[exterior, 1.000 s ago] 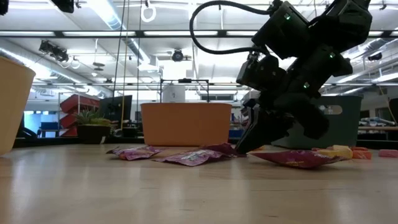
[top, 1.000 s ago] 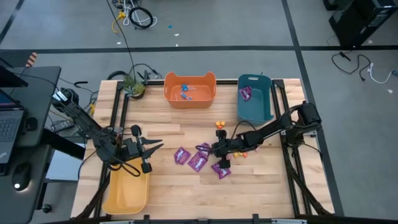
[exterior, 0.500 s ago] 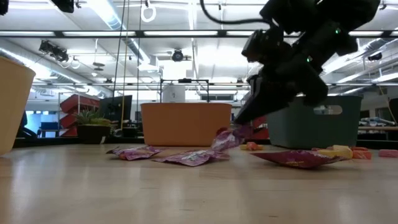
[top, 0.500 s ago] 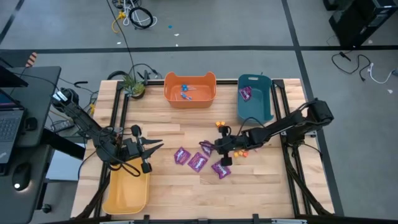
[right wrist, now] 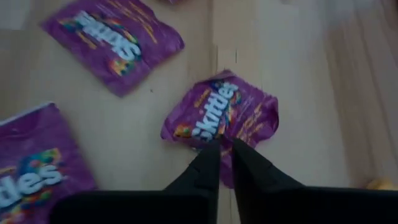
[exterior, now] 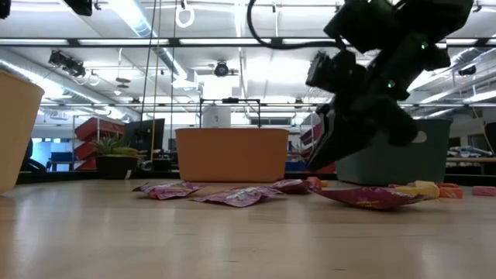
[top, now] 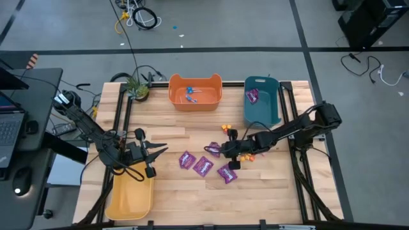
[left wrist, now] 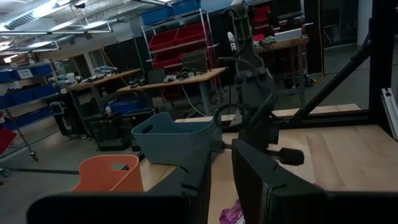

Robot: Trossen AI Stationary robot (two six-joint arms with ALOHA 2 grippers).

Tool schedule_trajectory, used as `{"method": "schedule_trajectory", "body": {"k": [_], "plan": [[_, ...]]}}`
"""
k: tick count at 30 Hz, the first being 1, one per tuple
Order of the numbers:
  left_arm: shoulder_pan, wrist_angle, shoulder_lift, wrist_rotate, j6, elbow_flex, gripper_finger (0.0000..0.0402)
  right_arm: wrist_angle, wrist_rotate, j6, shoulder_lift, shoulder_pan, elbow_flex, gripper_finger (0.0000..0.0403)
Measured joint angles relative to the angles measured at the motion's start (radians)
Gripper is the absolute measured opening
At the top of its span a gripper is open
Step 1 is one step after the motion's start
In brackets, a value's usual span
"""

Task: Sort candy
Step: Put the top purple candy into the blue bin

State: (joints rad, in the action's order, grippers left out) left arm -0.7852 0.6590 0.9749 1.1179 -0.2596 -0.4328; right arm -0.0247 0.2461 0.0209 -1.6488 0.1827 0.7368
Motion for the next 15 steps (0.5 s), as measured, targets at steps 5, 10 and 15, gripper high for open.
{"method": "schedule_trajectory", "body": {"k": [5, 10, 15], "plan": [[0.000, 0.000, 0.000, 0.000, 0.001, 0.000, 0.0067, -0.008, 0.008, 0.058, -0.032, -0.029, 0.000, 0.0084], [0.000, -0.001, 0.000, 0.000, 0.001, 0.000, 0.0067, -0.016, 0.006, 0.073, -0.057, -0.040, 0.000, 0.0139], [0.000, -0.005, 0.000, 0.000, 0.002, 0.000, 0.0067, -0.056, -0.008, 0.066, -0.086, -0.042, 0.002, 0.0174]]}}
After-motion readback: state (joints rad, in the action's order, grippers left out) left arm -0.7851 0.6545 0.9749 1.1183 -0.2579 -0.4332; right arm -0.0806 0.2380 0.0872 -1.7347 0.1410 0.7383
